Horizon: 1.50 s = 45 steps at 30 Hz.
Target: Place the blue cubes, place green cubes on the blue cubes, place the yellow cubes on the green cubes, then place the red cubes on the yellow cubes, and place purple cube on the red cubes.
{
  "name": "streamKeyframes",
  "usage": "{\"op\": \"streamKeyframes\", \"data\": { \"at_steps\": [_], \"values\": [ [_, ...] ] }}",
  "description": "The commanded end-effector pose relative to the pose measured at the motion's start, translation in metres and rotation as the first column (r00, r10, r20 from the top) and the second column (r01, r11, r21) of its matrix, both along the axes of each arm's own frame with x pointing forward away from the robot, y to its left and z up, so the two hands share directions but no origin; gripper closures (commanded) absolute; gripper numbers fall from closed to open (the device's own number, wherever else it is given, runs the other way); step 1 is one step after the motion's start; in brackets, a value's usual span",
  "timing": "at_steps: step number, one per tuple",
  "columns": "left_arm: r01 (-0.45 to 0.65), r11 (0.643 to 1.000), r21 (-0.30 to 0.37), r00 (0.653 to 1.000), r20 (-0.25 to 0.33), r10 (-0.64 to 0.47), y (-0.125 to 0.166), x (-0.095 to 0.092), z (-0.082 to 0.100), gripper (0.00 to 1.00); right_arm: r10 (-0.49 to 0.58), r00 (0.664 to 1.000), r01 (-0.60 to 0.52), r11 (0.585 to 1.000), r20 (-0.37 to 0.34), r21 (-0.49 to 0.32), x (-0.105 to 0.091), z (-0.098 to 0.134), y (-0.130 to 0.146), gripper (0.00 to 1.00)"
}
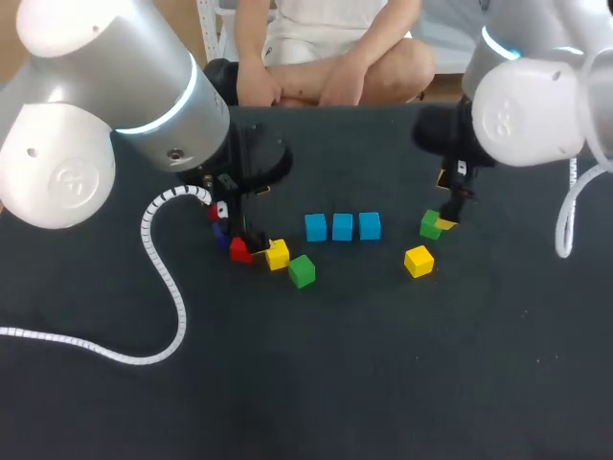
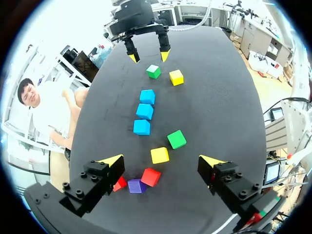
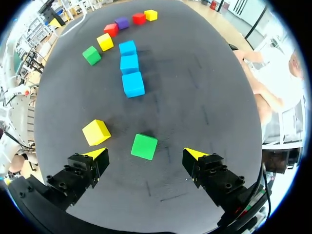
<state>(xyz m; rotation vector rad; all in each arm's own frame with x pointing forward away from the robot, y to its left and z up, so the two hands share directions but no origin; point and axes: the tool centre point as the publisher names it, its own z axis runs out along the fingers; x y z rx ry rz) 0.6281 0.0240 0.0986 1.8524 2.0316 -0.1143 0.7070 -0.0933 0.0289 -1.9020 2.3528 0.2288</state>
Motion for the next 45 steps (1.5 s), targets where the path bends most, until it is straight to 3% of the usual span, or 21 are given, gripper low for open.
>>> {"op": "streamKeyframes", "data": {
  "at_steps": [1, 16, 34, 45],
  "values": [
    [0.002, 1.0, 0.002, 1.0, -0.003, -0.002, -0.001, 0.002, 0.0, 0.0, -0.004, 1.0, 0.003, 1.0, -0.018, -0.02, 0.008, -0.005, 0.004, 0.0],
    [0.002, 1.0, 0.002, 1.0, -0.003, -0.002, -0.001, 0.002, 0.0, 0.0, -0.025, 0.997, 0.023, 0.999, -0.07, -0.033, 0.031, -0.023, 0.01, 0.0],
    [0.002, 1.0, 0.002, 1.0, -0.003, -0.002, -0.001, 0.002, 0.0, 0.0, -0.063, 0.989, 0.054, 0.996, -0.13, -0.075, 0.015, -0.039, 0.003, 0.0],
    [0.002, 1.0, 0.002, 1.0, -0.003, -0.002, -0.001, 0.002, 0.0, 0.0, -0.039, 0.991, 0.029, 0.996, -0.131, -0.079, 0.018, -0.042, 0.01, 0.0]
  ]
}}
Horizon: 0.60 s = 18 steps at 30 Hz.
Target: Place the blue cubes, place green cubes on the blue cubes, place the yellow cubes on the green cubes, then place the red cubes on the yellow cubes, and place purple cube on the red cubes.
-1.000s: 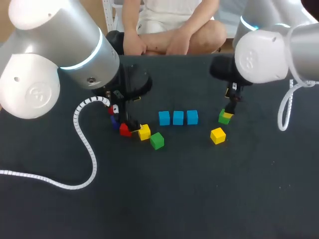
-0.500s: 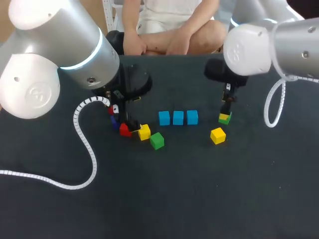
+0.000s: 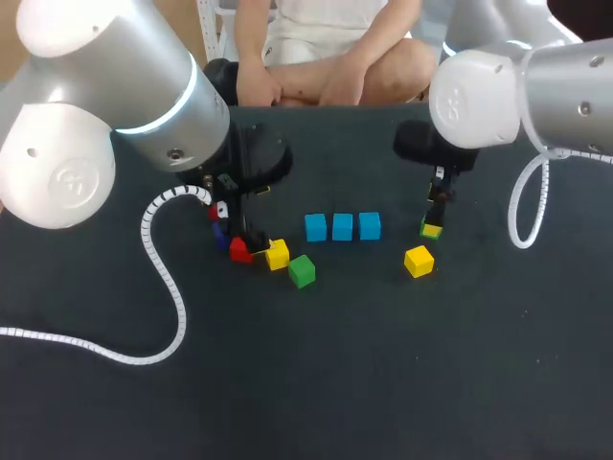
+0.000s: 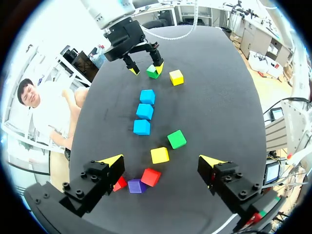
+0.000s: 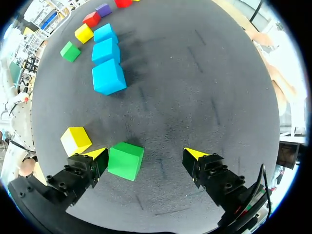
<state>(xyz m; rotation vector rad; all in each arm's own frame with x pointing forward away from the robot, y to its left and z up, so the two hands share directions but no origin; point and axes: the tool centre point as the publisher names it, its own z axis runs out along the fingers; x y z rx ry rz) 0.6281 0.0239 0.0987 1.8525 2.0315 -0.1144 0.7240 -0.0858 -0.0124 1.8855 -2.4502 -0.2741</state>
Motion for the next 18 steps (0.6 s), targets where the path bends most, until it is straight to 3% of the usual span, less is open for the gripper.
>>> {"op": "streamKeyframes", "data": {
  "at_steps": [1, 18],
  "values": [
    [0.002, 1.0, 0.002, 1.0, -0.003, -0.001, -0.0004, 0.0016, 0.0001, 0.0, 0.001, 1.0, -0.001, 1.0, 0.0, -0.008, 0.0004, -0.0013, 0.003, 0.0],
    [0.002, 1.0, 0.002, 1.0, -0.003, -0.001, -0.0004, 0.0016, 0.0001, 0.0, -0.025, 1.0, 0.025, 1.0, 0.002, -0.013, -0.0016, -0.0013, -0.0042, 0.0]
  ]
}}
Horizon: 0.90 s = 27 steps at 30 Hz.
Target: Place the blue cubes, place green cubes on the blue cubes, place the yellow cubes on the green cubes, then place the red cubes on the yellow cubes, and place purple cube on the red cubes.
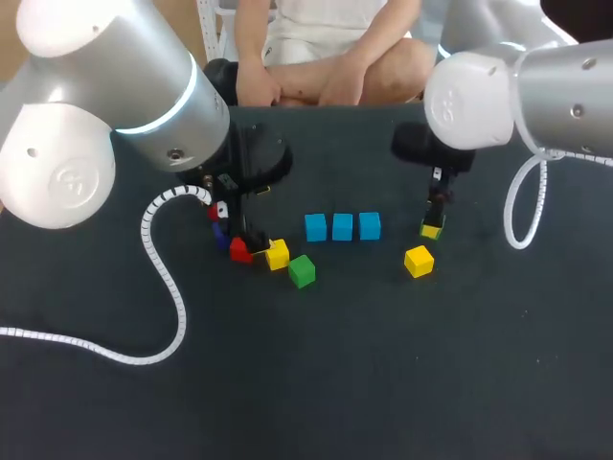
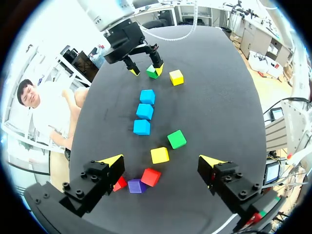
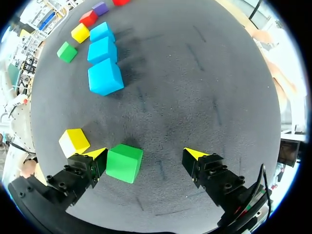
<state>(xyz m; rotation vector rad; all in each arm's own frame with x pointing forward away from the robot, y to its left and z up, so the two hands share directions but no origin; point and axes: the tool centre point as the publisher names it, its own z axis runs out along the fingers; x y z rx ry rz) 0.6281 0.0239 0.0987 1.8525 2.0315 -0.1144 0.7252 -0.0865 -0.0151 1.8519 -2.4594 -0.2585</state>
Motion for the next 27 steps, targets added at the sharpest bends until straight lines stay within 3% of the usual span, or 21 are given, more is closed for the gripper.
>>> {"op": "streamKeyframes", "data": {
  "at_steps": [1, 22, 23, 24, 27],
  "values": [
    [0.002, 1.0, 0.002, 1.0, -0.003, -0.001, -0.0004, 0.0016, 0.0001, 0.0, -0.007, 1.0, 0.007, 1.0, 0.009, 0.005, -0.0034, 0.0015, -0.0043, 0.0],
    [0.002, 1.0, 0.002, 1.0, -0.003, -0.001, -0.0004, 0.0016, 0.0001, 0.0, 0.004, 1.0, -0.004, 1.0, 0.0, 0.022, -0.0071, -0.0023, -0.0039, 0.0],
    [0.002, 1.0, 0.002, 1.0, -0.003, -0.001, -0.0004, 0.0016, 0.0001, 0.0, 0.005, 1.0, -0.005, 1.0, 0.0, 0.023, -0.007, -0.0026, -0.0038, 0.04],
    [0.002, 1.0, 0.002, 1.0, -0.003, -0.001, -0.0004, 0.0016, 0.0001, 0.0, 0.006, 1.0, -0.006, 1.0, -0.001, 0.024, -0.0067, -0.003, -0.0036, 0.19],
    [0.002, 1.0, 0.002, 1.0, -0.003, -0.001, -0.0004, 0.0016, 0.0001, 0.0, 0.009, 1.0, -0.009, 1.0, -0.003, 0.027, -0.0065, -0.0036, -0.0035, 0.5]
  ]
}}
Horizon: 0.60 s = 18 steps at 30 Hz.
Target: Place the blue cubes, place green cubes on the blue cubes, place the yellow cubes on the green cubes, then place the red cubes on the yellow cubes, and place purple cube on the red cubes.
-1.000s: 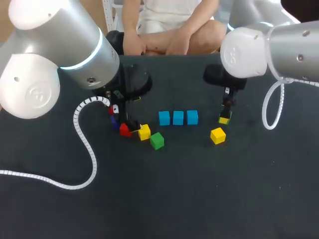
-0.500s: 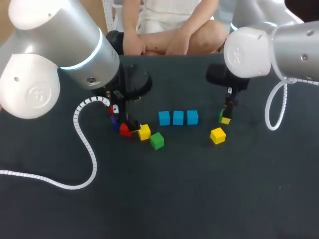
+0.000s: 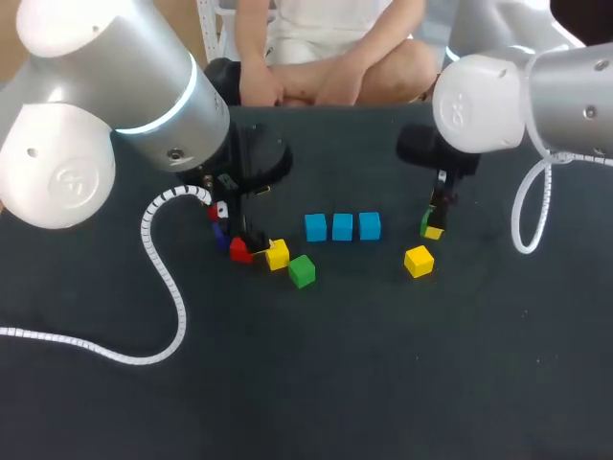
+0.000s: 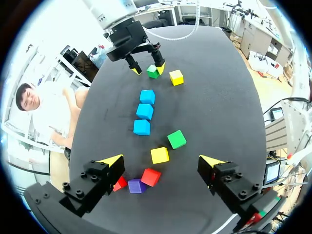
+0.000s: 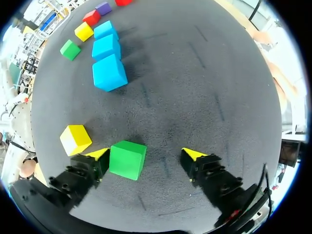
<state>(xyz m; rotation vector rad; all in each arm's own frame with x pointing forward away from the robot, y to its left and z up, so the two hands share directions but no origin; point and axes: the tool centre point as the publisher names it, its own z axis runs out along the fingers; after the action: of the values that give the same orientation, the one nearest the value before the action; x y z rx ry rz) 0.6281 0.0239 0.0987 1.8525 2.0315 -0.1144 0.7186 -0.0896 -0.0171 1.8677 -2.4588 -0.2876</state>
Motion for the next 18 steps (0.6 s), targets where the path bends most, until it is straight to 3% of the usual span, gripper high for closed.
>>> {"op": "streamKeyframes", "data": {
  "at_steps": [1, 4, 12, 18],
  "values": [
    [0.002, 1.0, 0.002, 1.0, -0.003, -0.002, 0.0, 0.002, 0.0, 0.0, 0.003, 1.0, -0.003, 1.0, -0.002, 0.006, 0.0, -0.002, 0.0, 0.51],
    [0.002, 1.0, 0.002, 1.0, -0.003, -0.002, 0.0, 0.002, 0.0, 0.0, 0.011, 1.0, -0.01, 1.0, -0.002, 0.011, 0.0, -0.002, 0.0, 0.58],
    [0.002, 1.0, 0.002, 1.0, -0.003, -0.002, 0.0, 0.002, 0.0, 0.0, 0.047, 0.999, -0.048, 0.997, 0.01, 0.067, -0.002, 0.0, -0.003, 0.98],
    [0.002, 1.0, 0.002, 1.0, -0.003, -0.002, 0.0, 0.002, 0.0, 0.0, 0.116, 0.992, -0.12, 0.988, 0.047, 0.101, -0.005, 0.012, -0.004, 1.0]
  ]
}}
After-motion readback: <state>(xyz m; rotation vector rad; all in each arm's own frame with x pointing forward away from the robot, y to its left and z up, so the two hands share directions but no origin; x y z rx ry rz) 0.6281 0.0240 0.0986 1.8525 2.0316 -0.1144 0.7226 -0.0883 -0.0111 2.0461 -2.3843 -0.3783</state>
